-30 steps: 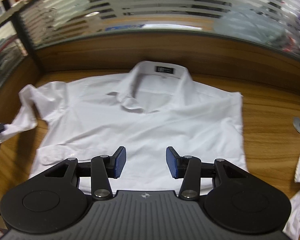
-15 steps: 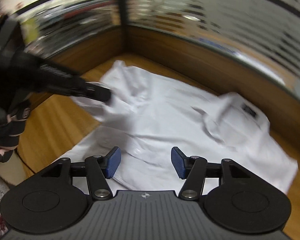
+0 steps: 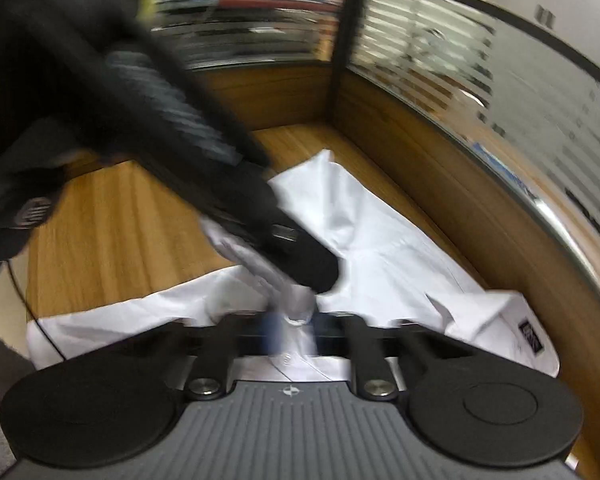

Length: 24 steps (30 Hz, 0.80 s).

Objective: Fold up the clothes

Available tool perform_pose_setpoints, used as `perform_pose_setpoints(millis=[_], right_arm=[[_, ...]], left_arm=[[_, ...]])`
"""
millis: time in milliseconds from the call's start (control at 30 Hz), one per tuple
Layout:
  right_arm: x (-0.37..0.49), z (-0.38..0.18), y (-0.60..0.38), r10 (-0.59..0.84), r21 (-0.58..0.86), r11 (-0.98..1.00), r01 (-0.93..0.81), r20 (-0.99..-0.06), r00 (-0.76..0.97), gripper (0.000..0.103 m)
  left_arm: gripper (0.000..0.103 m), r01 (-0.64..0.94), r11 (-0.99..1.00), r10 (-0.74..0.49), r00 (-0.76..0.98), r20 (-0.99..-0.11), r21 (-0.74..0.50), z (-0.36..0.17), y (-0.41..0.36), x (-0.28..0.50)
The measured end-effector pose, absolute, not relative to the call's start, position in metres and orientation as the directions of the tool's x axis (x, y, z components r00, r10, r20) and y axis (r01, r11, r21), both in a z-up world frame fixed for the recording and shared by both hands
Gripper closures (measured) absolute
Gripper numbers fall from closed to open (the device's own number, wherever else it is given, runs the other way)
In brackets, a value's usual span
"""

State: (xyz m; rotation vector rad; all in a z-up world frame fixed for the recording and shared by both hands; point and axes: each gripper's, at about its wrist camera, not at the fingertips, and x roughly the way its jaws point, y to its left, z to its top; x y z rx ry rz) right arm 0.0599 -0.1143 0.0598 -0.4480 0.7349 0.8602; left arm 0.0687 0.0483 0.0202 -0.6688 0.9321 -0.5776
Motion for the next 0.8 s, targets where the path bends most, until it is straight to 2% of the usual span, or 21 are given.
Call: perform_pose_setpoints(millis=[33,100,167,200,233,267,300,533,667,800], right_arm=[[0.064,0.061,-0.121,0.525,-0.05,0.604,-0.795,-0.726,0.444,0.097],[0.067,0.066,-0.13,0.526,-0.031,0.641,-0.767,-0.71,0.468,0.097],[0.073,0.071,-0.143,0.531,0.02,0.682,-0.731,-0.7,0.477,0.097],[0.077,0.074,-0.149,0.534,0.051,0.705,-0.708,-0.695,0.482,0.097],[0.079,0.076,-0.159,0.538,0.083,0.726,-0.683,-0.687,0.489,0.097],[0.082,0.079,-0.168,0.542,0.122,0.749,-0.652,-0.679,0.496,0.097],[0.085,0.082,-0.177,0.545,0.161,0.769,-0.618,-0.67,0.503,0.097],[0.098,0.097,-0.262,0.568,0.488,0.817,-0.307,-0.593,0.571,0.097],[0.091,0.099,-0.317,0.568,0.655,0.745,-0.123,-0.527,0.633,0.097],[0.073,0.095,-0.36,0.521,0.759,0.65,0.031,-0.476,0.709,0.098]], left_arm=[[0.08,0.169,0.651,-0.71,0.482,-0.514,-0.74,0.022,0.054,0.066],[0.069,0.195,0.635,-0.723,0.493,-0.485,-0.748,0.027,0.066,0.06],[0.067,0.219,0.616,-0.734,0.509,-0.449,-0.757,0.03,0.078,0.053],[0.063,0.231,0.609,-0.737,0.519,-0.433,-0.759,0.031,0.083,0.05],[0.046,0.233,0.625,-0.72,0.541,-0.435,-0.745,0.032,0.088,0.046],[0.04,0.23,0.642,-0.701,0.561,-0.44,-0.731,0.032,0.093,0.044],[0.037,0.225,0.658,-0.684,0.578,-0.445,-0.719,0.03,0.097,0.043],[0.037,0.124,0.864,-0.451,0.623,-0.639,-0.488,-0.014,0.086,0.065],[0.037,0.108,0.911,-0.377,0.608,-0.699,-0.397,-0.043,0.062,0.091],[0.037,0.125,0.939,-0.329,0.6,-0.73,-0.321,-0.062,0.036,0.117]])
